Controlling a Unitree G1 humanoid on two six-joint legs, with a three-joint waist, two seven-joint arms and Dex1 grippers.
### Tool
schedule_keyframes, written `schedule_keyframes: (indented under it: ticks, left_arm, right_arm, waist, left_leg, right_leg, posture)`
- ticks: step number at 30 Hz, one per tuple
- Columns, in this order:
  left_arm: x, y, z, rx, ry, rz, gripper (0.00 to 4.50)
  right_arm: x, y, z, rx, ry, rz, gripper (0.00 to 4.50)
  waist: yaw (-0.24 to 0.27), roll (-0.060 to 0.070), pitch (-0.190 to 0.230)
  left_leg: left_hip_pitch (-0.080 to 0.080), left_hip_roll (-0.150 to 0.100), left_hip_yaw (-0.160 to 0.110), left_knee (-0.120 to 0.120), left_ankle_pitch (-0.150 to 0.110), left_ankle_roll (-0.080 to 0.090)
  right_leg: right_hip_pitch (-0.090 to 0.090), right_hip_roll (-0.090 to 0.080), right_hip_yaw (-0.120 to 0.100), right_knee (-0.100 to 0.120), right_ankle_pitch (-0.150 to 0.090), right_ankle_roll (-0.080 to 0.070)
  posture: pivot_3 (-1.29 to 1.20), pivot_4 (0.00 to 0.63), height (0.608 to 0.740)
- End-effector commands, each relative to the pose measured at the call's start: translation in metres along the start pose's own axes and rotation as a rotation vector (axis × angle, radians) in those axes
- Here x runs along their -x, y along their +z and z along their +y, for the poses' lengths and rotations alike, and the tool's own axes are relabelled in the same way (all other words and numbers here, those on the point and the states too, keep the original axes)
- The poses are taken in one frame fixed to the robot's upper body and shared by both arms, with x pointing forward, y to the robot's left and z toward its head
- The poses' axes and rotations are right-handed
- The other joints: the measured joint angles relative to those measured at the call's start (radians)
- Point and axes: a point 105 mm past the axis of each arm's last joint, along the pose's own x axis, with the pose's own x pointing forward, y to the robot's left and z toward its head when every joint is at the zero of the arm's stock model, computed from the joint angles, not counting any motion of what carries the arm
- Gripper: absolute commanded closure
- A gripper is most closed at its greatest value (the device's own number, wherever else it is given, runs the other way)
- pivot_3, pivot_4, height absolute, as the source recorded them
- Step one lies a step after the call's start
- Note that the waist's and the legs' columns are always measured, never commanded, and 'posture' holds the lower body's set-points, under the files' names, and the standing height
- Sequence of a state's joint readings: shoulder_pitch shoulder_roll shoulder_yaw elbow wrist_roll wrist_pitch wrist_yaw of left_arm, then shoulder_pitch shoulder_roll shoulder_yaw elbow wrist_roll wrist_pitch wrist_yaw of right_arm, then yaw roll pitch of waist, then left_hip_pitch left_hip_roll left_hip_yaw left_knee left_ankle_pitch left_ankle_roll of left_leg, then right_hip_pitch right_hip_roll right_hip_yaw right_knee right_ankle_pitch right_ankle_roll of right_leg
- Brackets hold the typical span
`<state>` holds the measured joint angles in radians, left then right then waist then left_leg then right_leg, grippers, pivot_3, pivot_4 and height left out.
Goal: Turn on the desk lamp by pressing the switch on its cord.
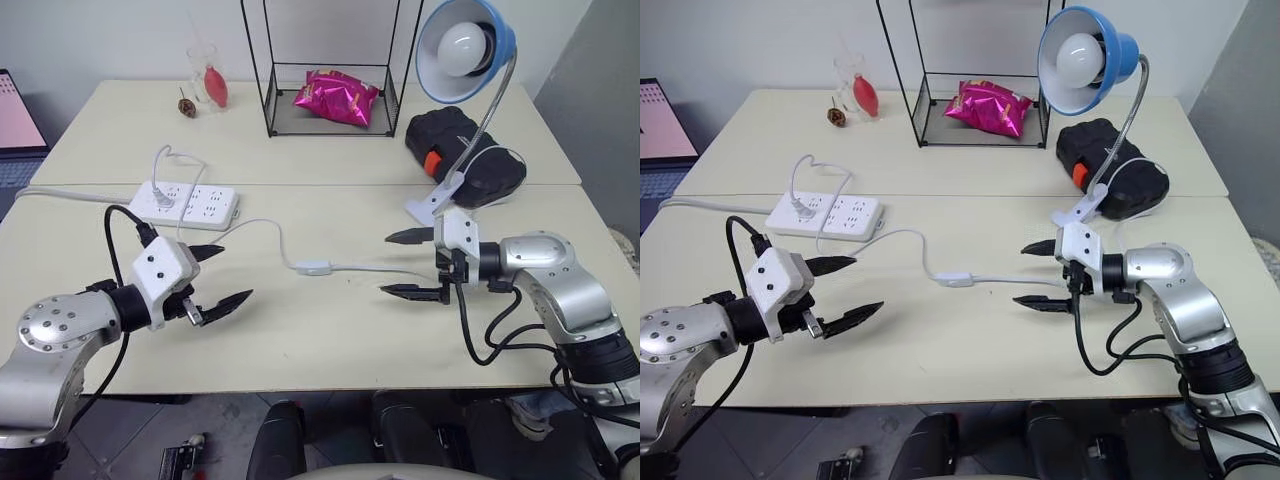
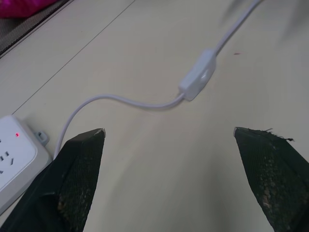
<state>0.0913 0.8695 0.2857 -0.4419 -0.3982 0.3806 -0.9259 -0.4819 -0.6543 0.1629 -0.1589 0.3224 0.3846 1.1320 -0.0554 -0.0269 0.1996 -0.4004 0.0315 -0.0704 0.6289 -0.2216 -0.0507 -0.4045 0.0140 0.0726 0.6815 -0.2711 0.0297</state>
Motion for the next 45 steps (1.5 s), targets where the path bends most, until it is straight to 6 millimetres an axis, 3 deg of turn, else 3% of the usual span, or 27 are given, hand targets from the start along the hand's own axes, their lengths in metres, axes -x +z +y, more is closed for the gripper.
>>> schedule_keyframes:
  ticks: [1,6,21,33,37,45]
  left_arm:
    - [0.010,0.007,-0.003,-0.048,-0.037,-0.001,0.05]
    - [0.009,0.006,-0.005,-0.056,-0.051,0.008,0.05]
    - [0.001,0.004,-0.007,-0.098,-0.091,0.015,0.05]
    - [0.000,-0.003,-0.009,-0.104,-0.087,0.027,0.05]
    - [0.001,-0.005,-0.009,-0.106,-0.085,0.030,0.00]
    - [0.000,-0.009,-0.009,-0.108,-0.083,0.032,0.00]
  right_arm:
    - [-0.006,0.014,-0.008,0.040,-0.020,-0.017,0.00]
    - [-0.021,0.013,-0.012,0.009,-0.014,-0.001,0.00]
    - [-0.097,-0.002,-0.015,0.013,0.094,0.110,0.00]
    - [-0.117,-0.013,-0.020,0.017,0.135,0.129,0.00]
    - [-0.118,-0.015,-0.020,0.019,0.136,0.133,0.60]
    - [-0.115,-0.018,-0.020,0.022,0.158,0.143,2.67]
  waist:
    - [-0.001,0.000,0.000]
    - [-0.001,0.000,0.000]
    - [-0.002,0.000,0.000]
    - [-0.002,0.000,0.000]
    - [-0.002,0.000,0.000]
    - [-0.002,0.000,0.000]
  left_leg:
    - [0.000,0.000,0.000,0.000,0.000,0.000]
    - [0.000,0.000,0.000,0.000,0.000,0.000]
    - [0.000,0.000,0.000,0.000,0.000,0.000]
    - [0.000,0.000,-0.001,0.000,0.000,0.000]
    - [0.000,0.000,-0.001,0.000,0.000,0.000]
    - [0.000,0.000,-0.001,-0.001,0.000,0.000]
  right_leg:
    - [0.000,0.000,0.000,0.000,0.000,0.000]
    - [0.000,0.000,0.000,0.000,0.000,0.000]
    - [0.000,0.000,0.000,0.000,0.000,-0.001]
    - [-0.001,0.000,-0.001,0.000,0.000,-0.002]
    - [-0.001,0.000,-0.001,0.000,0.000,-0.002]
    - [-0.001,0.000,-0.001,0.001,0.000,-0.002]
  posture:
    - [0.00,0.150,0.740]
    - [0.00,0.150,0.740]
    - [0.00,0.150,0.740]
    - [0.00,0.150,0.740]
    - [0.00,0.150,0.740]
    - [0.00,0.150,0.740]
